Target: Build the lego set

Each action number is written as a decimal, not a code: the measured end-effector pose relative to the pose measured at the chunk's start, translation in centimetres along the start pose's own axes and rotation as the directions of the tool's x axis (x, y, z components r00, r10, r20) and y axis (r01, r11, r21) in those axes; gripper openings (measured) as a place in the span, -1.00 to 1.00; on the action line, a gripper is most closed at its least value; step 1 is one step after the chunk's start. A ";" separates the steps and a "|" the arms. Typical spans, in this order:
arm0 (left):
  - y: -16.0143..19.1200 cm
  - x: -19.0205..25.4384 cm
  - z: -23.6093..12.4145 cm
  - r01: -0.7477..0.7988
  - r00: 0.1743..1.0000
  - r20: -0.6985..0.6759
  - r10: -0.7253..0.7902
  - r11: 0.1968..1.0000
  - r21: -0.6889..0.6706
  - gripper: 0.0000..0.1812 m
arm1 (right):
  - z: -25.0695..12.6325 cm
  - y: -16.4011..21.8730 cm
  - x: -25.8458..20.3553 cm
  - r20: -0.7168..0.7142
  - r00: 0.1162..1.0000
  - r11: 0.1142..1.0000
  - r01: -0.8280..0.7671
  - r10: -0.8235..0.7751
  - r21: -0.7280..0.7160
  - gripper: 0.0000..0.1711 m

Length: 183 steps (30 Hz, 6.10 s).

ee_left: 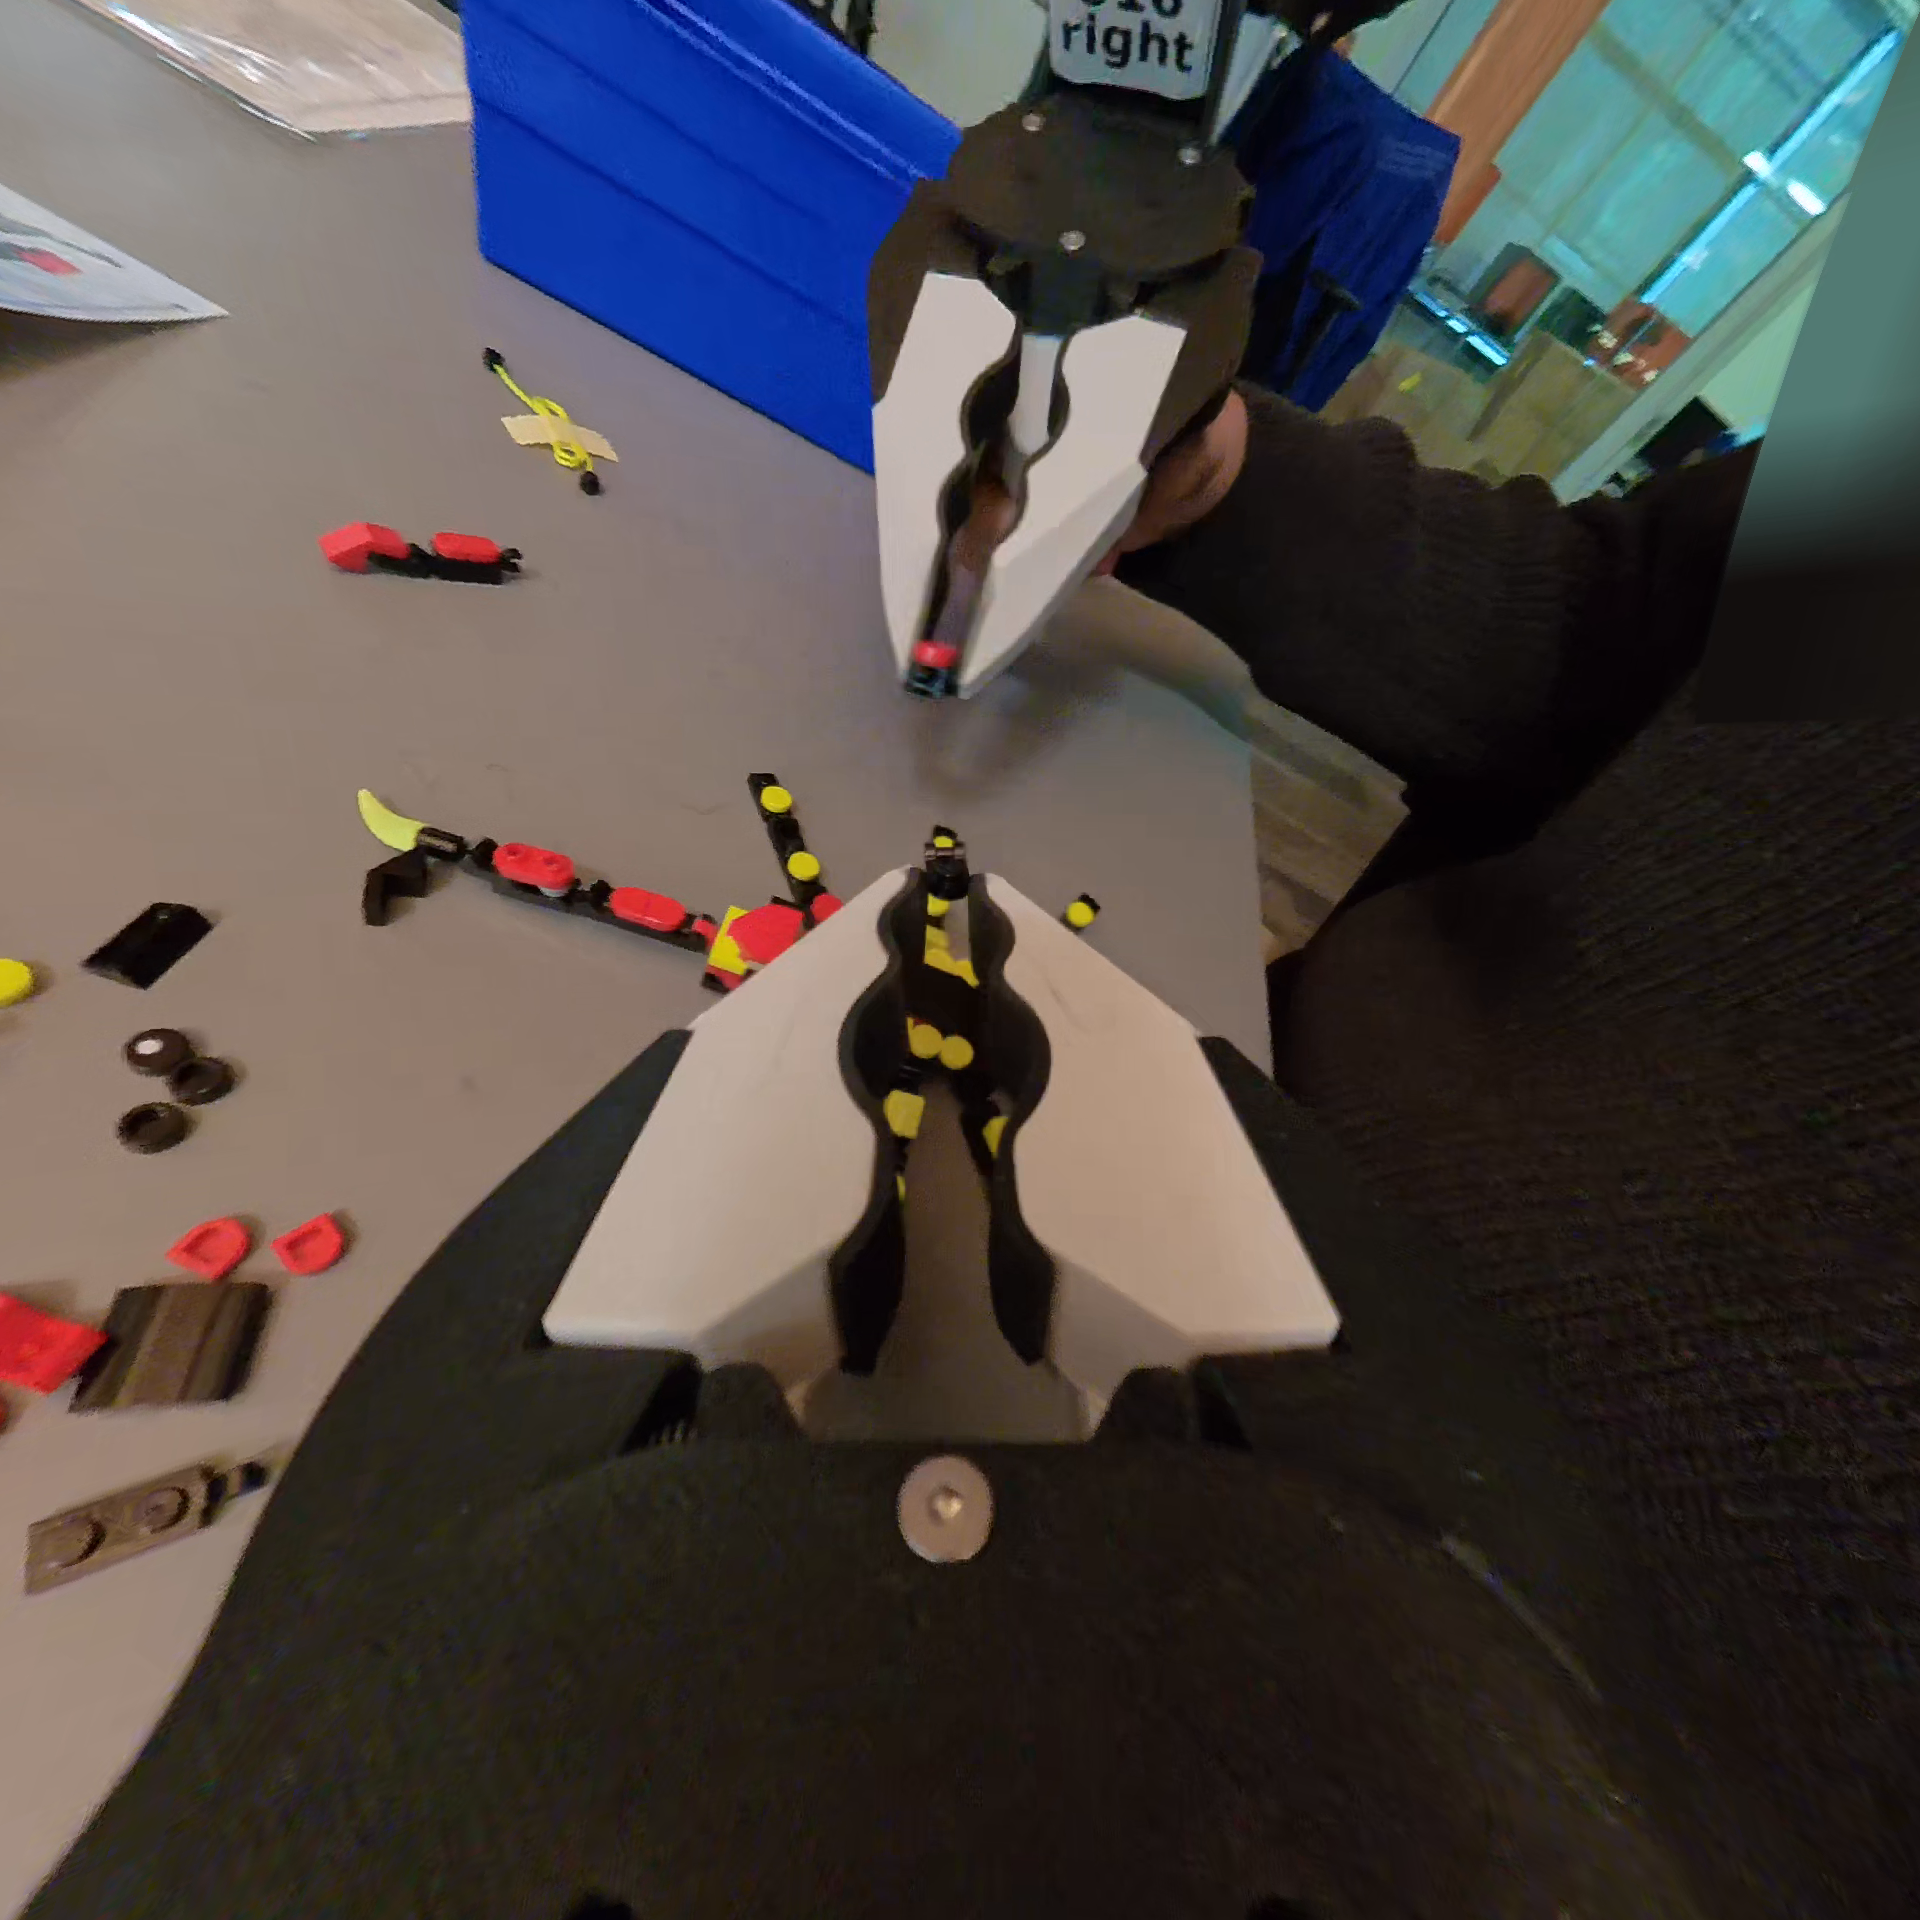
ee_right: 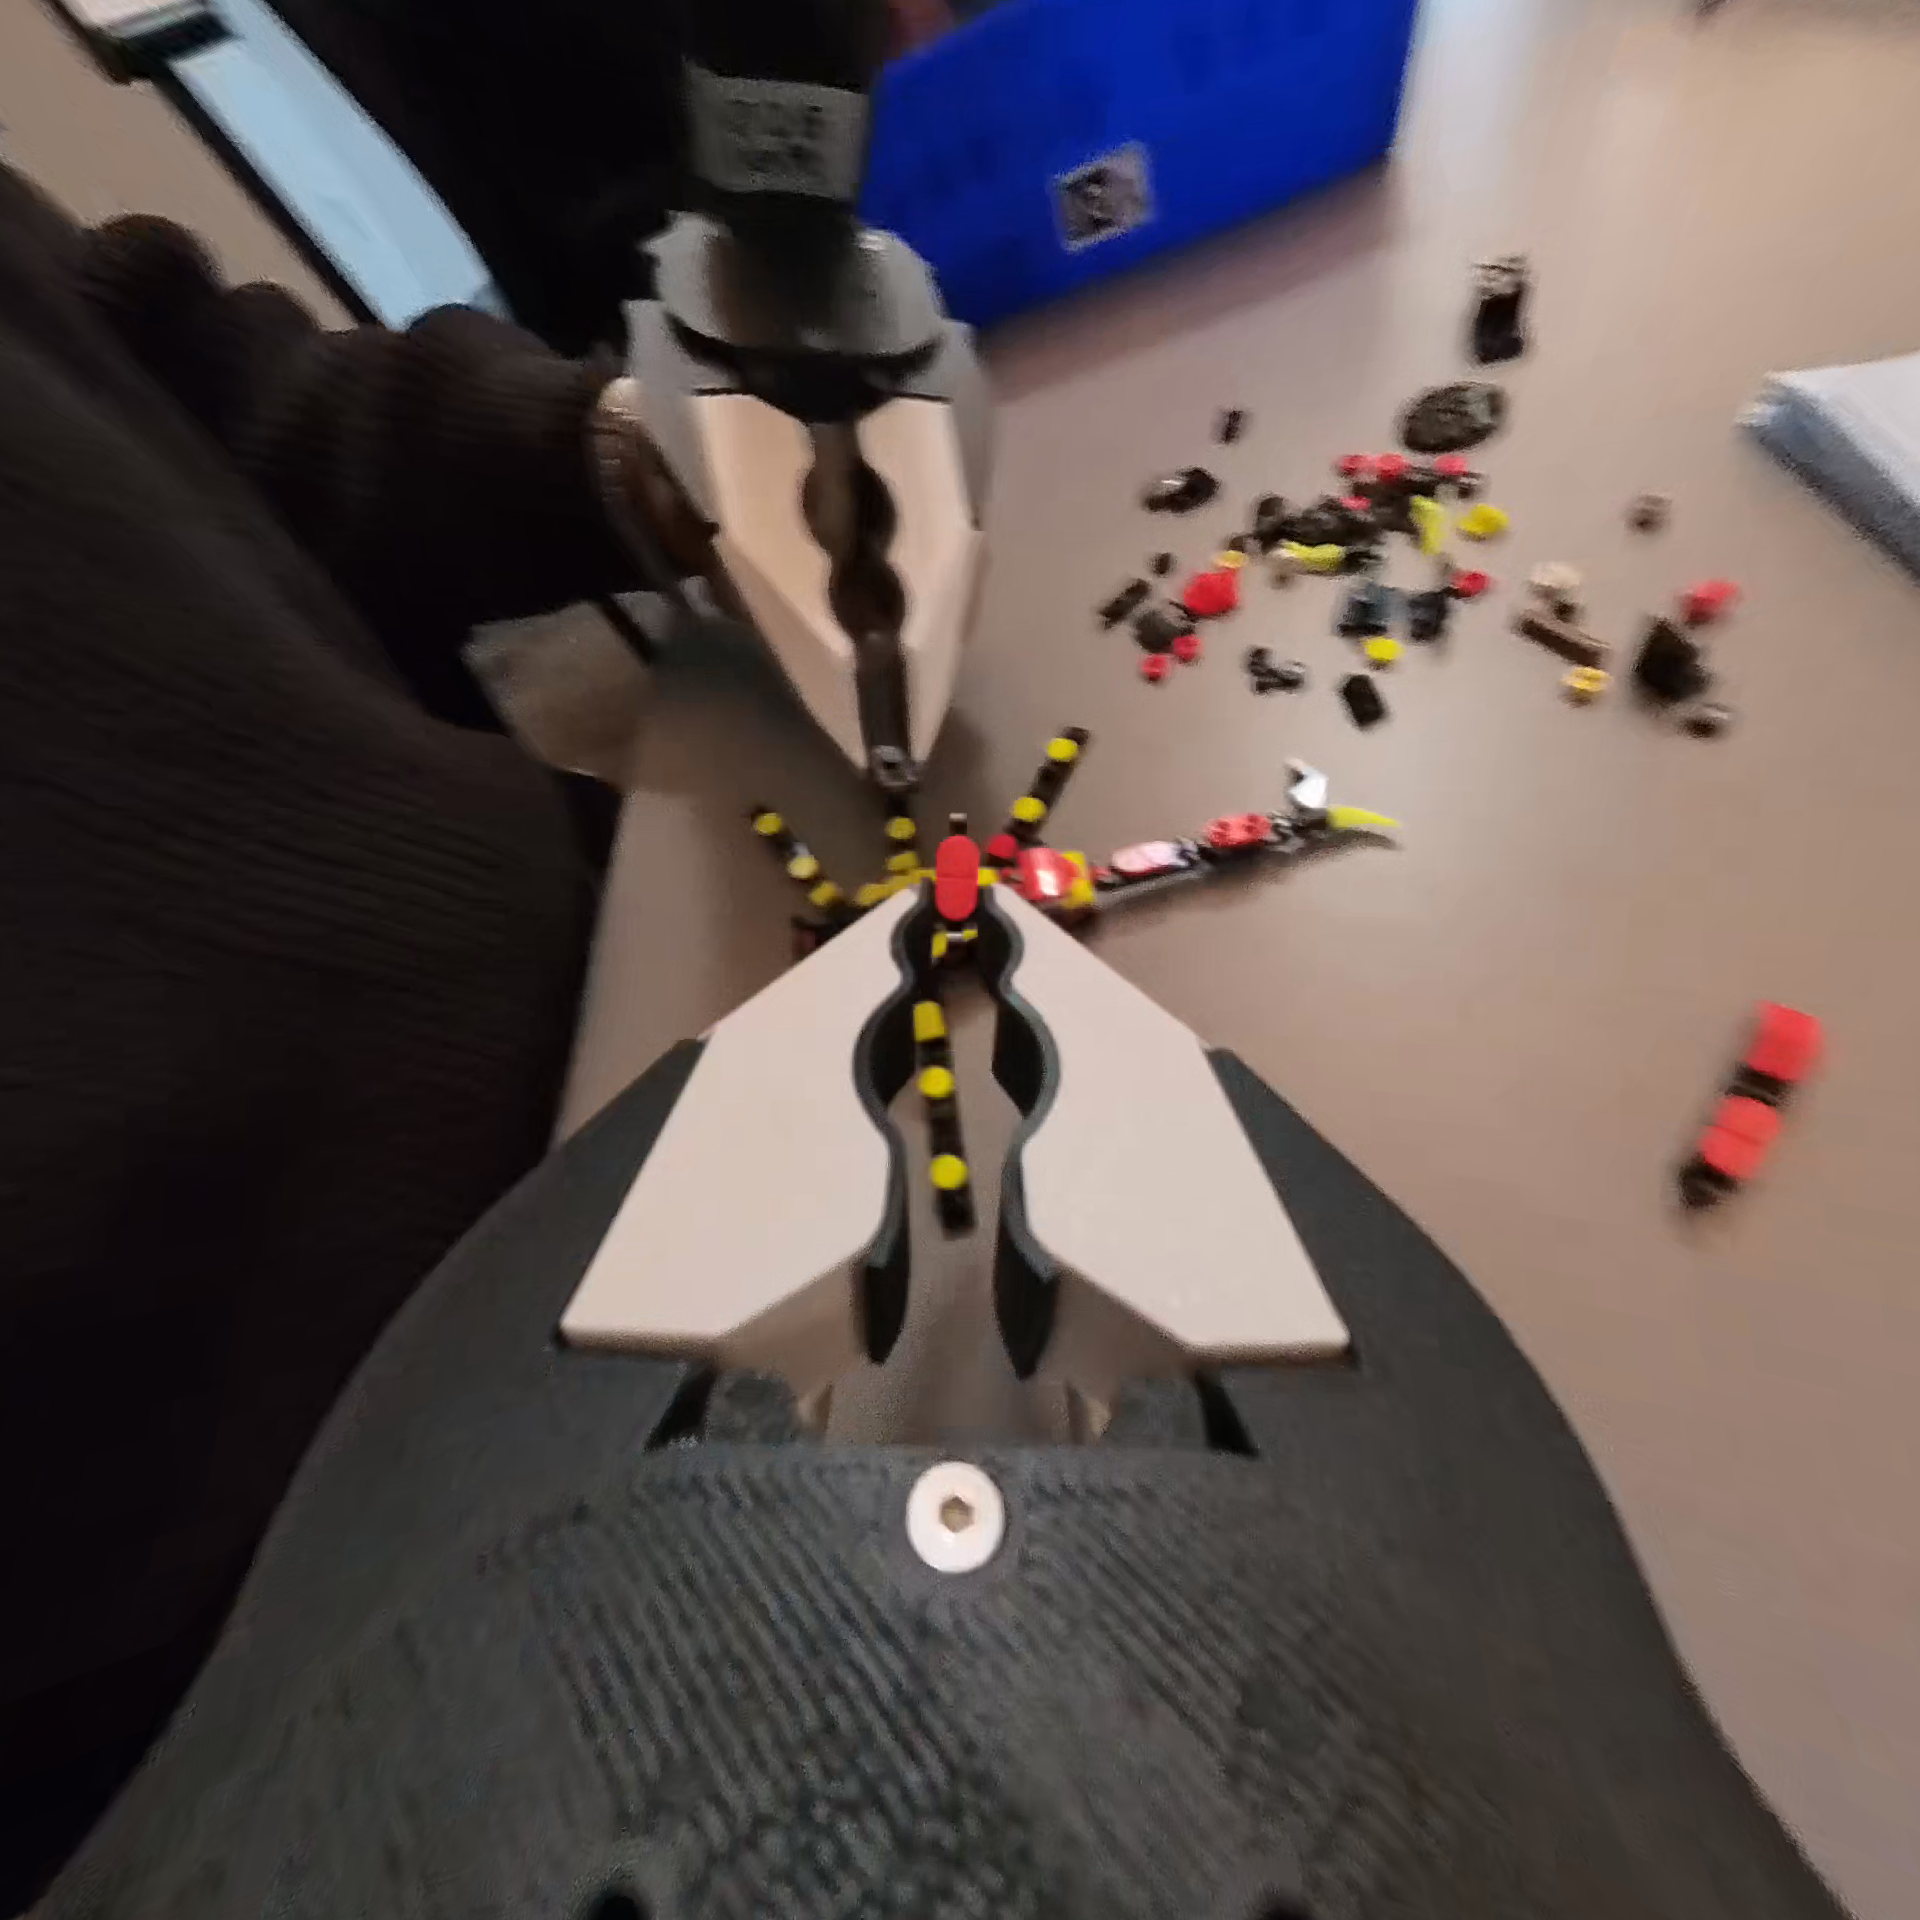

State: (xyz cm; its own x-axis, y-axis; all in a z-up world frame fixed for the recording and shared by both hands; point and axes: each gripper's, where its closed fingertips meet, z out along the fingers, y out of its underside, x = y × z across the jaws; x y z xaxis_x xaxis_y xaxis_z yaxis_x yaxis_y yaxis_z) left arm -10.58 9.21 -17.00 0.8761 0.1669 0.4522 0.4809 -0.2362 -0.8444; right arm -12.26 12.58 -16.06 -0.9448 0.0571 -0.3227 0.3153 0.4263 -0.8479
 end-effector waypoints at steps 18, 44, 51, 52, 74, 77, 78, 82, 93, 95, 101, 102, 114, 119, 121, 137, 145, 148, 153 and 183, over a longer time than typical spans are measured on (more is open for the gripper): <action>0.5 2.6 0.2 -0.062 0.990 -0.131 0.058 0.998 -0.023 -0.94 | 2.3 1.1 -3.5 0.099 0.988 0.986 0.125 -0.115 -0.109 -0.93; 2.2 3.3 0.6 -0.043 0.990 -0.138 0.021 0.986 -0.160 -0.95 | 3.0 2.6 -4.5 0.135 0.978 0.962 0.186 -0.161 -0.199 -0.93; 1.9 3.5 0.5 -0.029 0.987 -0.159 0.007 0.990 -0.135 -0.95 | 2.8 1.9 -4.6 0.140 0.977 0.970 0.184 -0.163 -0.156 -0.94; 1.8 3.5 0.4 -0.027 0.987 -0.161 0.006 0.991 -0.130 -0.95 | 2.7 1.7 -4.6 0.139 0.977 0.972 0.183 -0.163 -0.145 -0.94; -1.9 3.0 0.2 0.039 0.993 -0.117 -0.027 0.994 0.102 -0.74 | 0.2 -3.1 -3.0 0.111 0.994 0.987 0.003 -0.021 0.158 -0.93; -3.0 2.4 -0.4 0.059 0.995 -0.090 -0.045 0.985 0.161 -0.71 | 0.4 -3.1 -2.8 0.114 0.993 0.986 -0.032 0.014 0.162 -0.93; -3.5 2.0 -0.6 0.024 0.999 -0.044 -0.016 0.980 0.198 -0.68 | 0.5 -3.2 -2.7 0.123 0.992 0.985 -0.062 0.042 0.164 -0.93; -3.6 1.8 -0.9 -0.270 0.957 0.148 0.248 0.949 0.162 -0.65 | 0.9 -3.6 -2.2 0.200 0.953 0.946 -0.264 0.225 0.190 -0.94; -2.6 1.4 -0.3 -0.328 0.933 0.187 0.306 0.939 0.101 -0.85 | 1.6 -2.5 -1.5 0.329 0.774 0.793 -0.600 0.541 0.105 -0.94; -1.9 1.1 0.1 -0.321 0.934 0.188 0.305 0.945 0.062 -0.85 | 1.7 -2.5 -1.6 0.358 0.738 0.765 -0.637 0.572 0.090 -0.94; -2.1 1.1 -0.1 -0.319 0.935 0.185 0.302 0.945 0.069 -0.97 | 1.7 -2.7 -1.7 0.385 0.702 0.731 -0.676 0.599 0.094 -0.94; -2.1 1.0 -0.1 -0.319 0.935 0.187 0.302 0.945 0.071 -0.97 | 1.7 -2.8 -1.6 0.389 0.694 0.722 -0.685 0.606 0.097 -0.94; -2.2 0.8 -0.3 -0.316 0.935 0.196 0.296 0.946 0.076 -0.98 | 1.3 -2.9 -1.1 0.389 0.676 0.696 -0.709 0.626 0.114 -0.94; -2.3 1.0 -0.3 -0.307 0.941 0.179 0.287 0.947 0.094 -0.98 | 1.4 -2.8 -1.2 0.409 0.639 0.666 -0.740 0.652 0.095 -0.94; -2.4 1.1 -0.3 -0.304 0.943 0.176 0.284 0.947 0.100 -0.99 | 1.5 -2.8 -1.3 0.425 0.616 0.648 -0.756 0.663 0.086 -0.94; -2.4 1.0 -0.3 -0.301 0.944 0.176 0.279 0.947 0.112 -0.99 | 1.6 -2.9 -1.2 0.470 0.542 0.581 -0.810 0.697 0.072 -0.94; -2.8 1.3 -0.3 -0.267 0.958 0.147 0.246 0.953 0.146 -0.99 | 1.5 -3.1 -0.9 0.487 0.514 0.549 -0.832 0.706 0.081 -0.94; -2.9 1.5 -0.2 -0.225 0.971 0.120 0.207 0.959 0.169 -1.00 | 1.5 -3.3 -1.0 0.506 0.493 0.533 -0.843 0.707 0.077 -0.94; -3.6 1.6 -0.4 -0.123 0.992 0.063 0.111 0.966 0.226 -1.00 | 1.1 -3.4 -0.9 0.513 0.487 0.523 -0.848 0.707 0.083 -0.94; -2.0 0.9 -0.1 -0.366 0.919 0.185 0.348 0.928 0.070 -1.00 | 1.8 -2.4 -1.2 0.465 0.503 0.547 -0.836 0.729 0.046 -0.94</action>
State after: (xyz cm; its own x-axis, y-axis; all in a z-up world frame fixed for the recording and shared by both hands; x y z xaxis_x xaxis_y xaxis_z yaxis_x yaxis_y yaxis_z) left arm -10.74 9.78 -14.84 0.9663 0.2482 0.0684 0.1233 -0.2131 -0.9692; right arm -11.68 9.90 -14.40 -0.2035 -0.0802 -0.9758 0.9663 0.1440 -0.2133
